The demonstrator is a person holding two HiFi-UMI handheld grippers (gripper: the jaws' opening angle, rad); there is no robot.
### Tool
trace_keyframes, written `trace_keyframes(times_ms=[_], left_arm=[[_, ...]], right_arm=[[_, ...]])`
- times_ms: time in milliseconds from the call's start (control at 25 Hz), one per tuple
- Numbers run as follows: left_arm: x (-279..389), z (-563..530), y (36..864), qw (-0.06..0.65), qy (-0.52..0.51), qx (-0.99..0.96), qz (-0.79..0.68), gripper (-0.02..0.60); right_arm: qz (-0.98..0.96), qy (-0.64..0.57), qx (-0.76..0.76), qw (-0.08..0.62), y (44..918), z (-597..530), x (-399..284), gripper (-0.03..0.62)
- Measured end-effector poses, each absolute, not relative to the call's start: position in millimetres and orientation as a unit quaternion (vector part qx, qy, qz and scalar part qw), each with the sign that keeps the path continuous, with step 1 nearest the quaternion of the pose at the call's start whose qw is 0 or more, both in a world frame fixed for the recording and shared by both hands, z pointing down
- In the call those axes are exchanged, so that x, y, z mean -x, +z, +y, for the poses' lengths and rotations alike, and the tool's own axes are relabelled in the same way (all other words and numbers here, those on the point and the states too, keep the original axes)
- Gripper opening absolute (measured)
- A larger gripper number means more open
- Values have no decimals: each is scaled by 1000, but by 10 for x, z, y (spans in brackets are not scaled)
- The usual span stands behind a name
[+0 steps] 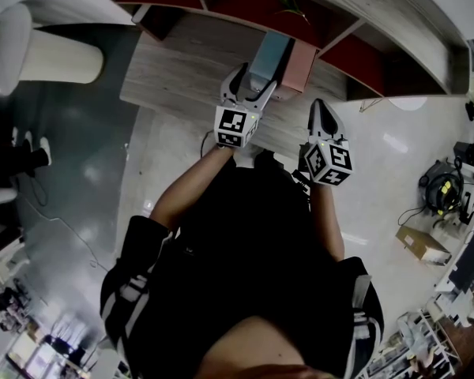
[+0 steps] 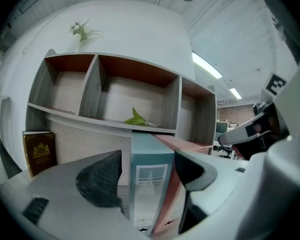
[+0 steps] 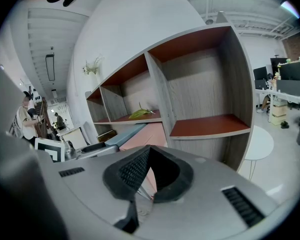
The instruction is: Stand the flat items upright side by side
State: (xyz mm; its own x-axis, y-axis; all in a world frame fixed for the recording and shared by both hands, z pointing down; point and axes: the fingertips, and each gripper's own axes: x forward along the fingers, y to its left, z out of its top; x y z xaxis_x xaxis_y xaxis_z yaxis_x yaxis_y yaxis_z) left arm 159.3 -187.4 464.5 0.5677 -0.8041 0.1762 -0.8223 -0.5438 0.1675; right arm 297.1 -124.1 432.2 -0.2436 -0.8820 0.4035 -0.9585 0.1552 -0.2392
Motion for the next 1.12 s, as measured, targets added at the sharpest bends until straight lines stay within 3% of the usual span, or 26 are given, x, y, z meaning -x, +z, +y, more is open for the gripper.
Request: trace_keyframes(times_ms=[400, 720, 1120], left_arm=[[-1185, -1642, 3938, 57, -22, -887, -457, 312], [-1243, -1454, 3447, 41, -44, -898, -435, 69], [-1305, -1484, 3458, 41, -24, -898, -438, 54]], right_arm=[[-753, 216, -617, 77, 4193, -1210, -3014, 25], [-750, 211, -622, 73, 4120, -1185, -3059, 25], [-756, 208, -617, 70, 4086, -1125, -3027, 25]])
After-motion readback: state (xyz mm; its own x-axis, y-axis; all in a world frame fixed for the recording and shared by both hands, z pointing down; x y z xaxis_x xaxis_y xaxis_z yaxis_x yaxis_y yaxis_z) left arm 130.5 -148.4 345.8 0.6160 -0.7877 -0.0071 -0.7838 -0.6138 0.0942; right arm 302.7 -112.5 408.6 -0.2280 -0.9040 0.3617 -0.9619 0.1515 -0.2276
